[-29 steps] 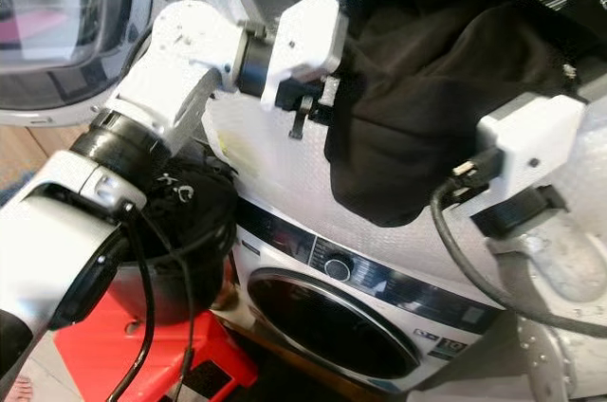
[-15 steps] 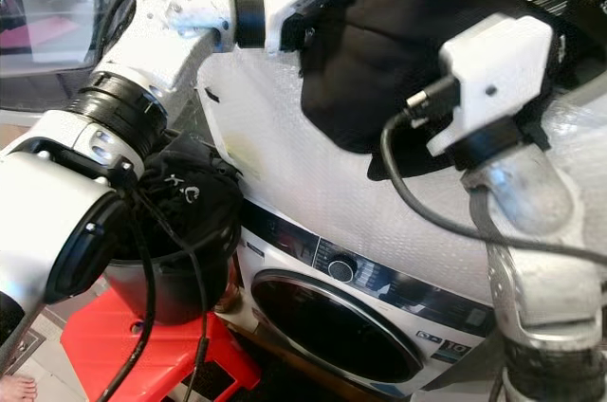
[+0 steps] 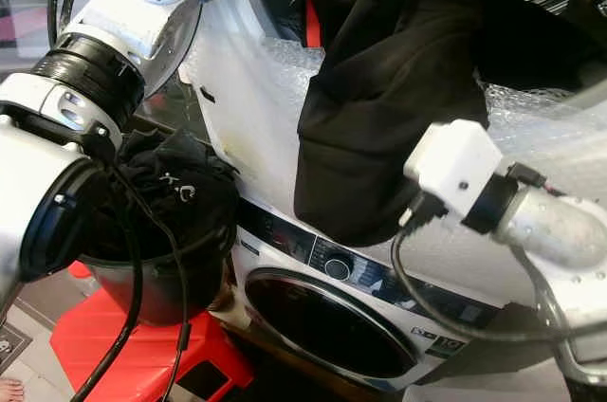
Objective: Clothes washing
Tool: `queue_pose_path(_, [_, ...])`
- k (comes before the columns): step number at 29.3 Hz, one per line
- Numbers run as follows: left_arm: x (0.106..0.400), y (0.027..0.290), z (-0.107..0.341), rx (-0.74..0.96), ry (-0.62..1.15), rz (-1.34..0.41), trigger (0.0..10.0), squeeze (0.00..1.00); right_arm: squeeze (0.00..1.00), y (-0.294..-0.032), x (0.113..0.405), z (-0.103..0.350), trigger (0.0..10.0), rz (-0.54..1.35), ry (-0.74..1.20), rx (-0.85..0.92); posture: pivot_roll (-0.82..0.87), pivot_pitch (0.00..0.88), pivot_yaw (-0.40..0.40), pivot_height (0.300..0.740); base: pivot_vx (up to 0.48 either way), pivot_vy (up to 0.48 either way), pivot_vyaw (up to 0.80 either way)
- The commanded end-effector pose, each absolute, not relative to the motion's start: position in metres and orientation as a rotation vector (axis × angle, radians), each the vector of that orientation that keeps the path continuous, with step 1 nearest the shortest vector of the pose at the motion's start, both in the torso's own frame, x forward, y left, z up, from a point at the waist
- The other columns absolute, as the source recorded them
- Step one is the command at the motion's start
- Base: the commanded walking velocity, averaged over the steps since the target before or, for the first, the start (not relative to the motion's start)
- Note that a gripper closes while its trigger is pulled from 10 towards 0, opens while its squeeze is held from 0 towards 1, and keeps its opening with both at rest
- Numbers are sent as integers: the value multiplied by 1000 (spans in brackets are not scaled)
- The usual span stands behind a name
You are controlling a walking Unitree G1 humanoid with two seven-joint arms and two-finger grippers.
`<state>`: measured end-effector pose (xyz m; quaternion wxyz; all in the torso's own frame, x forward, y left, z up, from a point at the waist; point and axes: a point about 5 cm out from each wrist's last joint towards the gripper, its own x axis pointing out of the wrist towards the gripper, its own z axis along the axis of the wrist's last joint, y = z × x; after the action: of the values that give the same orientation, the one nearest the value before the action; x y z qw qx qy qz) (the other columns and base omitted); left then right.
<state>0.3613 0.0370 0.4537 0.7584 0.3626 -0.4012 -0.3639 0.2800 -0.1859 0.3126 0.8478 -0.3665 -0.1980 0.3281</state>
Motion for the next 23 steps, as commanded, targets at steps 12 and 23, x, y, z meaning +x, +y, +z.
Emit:
queue_pose_path(12, [360, 37, 450, 835, -900, -798, 10000, 0, 1000, -194, 289, 335, 10000, 554, -523, -677, 107, 122, -57, 740, 0, 0, 0])
queue_pose_path(23, [363, 42, 448, 849, -881, -773, 10000, 0, 0, -198, 252, 334, 10000, 902, -520, -596, 115, 130, -61, 740, 0, 0, 0])
